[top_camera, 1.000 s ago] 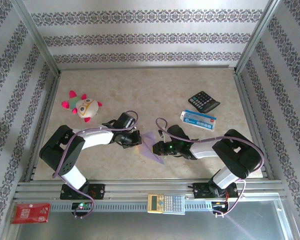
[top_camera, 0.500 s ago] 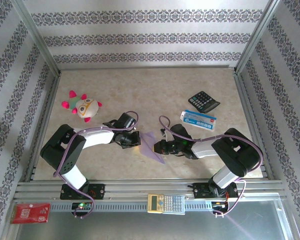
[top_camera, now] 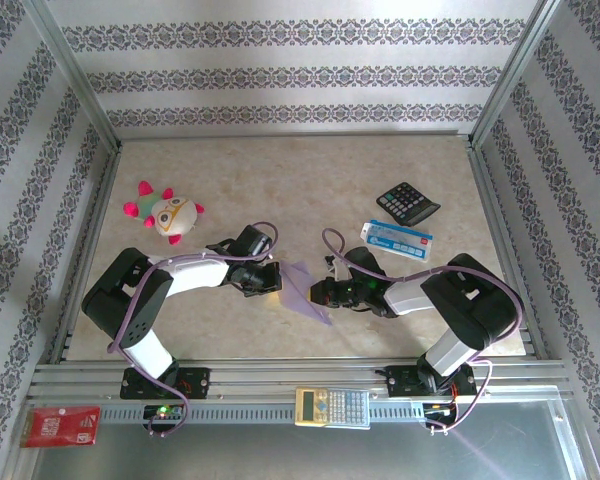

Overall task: Fold a paper plane with a square sheet of paper (pick it up from the middle)
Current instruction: Fourth fold the wing at the center of the table.

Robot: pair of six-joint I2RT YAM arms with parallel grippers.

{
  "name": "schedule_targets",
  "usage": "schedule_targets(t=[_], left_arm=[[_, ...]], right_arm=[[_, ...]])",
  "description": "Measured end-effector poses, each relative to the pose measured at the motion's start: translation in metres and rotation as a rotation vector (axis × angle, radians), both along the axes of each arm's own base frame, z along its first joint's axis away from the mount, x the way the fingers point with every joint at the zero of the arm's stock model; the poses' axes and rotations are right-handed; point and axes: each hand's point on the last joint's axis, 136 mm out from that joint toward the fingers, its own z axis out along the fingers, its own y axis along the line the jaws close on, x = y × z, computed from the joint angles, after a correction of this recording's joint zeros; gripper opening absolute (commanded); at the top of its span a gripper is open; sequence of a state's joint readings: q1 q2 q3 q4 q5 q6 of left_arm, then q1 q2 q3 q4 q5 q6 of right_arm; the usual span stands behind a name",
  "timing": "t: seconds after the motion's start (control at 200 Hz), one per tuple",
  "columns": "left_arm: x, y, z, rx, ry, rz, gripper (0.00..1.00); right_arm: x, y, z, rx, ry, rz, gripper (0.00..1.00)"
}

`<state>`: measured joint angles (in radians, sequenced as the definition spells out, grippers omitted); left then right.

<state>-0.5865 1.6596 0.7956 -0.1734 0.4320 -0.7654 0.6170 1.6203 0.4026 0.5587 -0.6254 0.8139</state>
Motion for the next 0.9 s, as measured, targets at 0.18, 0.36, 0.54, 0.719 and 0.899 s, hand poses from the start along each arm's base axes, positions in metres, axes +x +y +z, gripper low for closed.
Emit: schedule_targets(t=[0.18,0.36,0.54,0.719,0.899], left_arm=[[0.007,-0.005,0.006,-0.006,-0.010,-0.001,0.14],[0.018,-0.012,0.022,-0.034,-0.047,0.000,0.16],[0.018,-0.020,0.039,-0.091,-0.061,-0.005,0.12],[0.018,-0.035,0.051,-0.185,-0.055,-0.019,0.12],[0.019,-0.042,0.047,-0.216,-0.031,-0.025,0.12]], right_arm=[[0.001,0.001,-0.002,0.017,0.007,0.004,0.02],[0.001,0.001,-0.001,0.027,0.007,-0.002,0.01],[0.002,0.000,-0.002,0.031,0.006,-0.008,0.01],[0.003,-0.002,-0.001,0.031,0.006,-0.014,0.02],[0.003,-0.002,-0.002,0.031,0.006,-0.014,0.02]])
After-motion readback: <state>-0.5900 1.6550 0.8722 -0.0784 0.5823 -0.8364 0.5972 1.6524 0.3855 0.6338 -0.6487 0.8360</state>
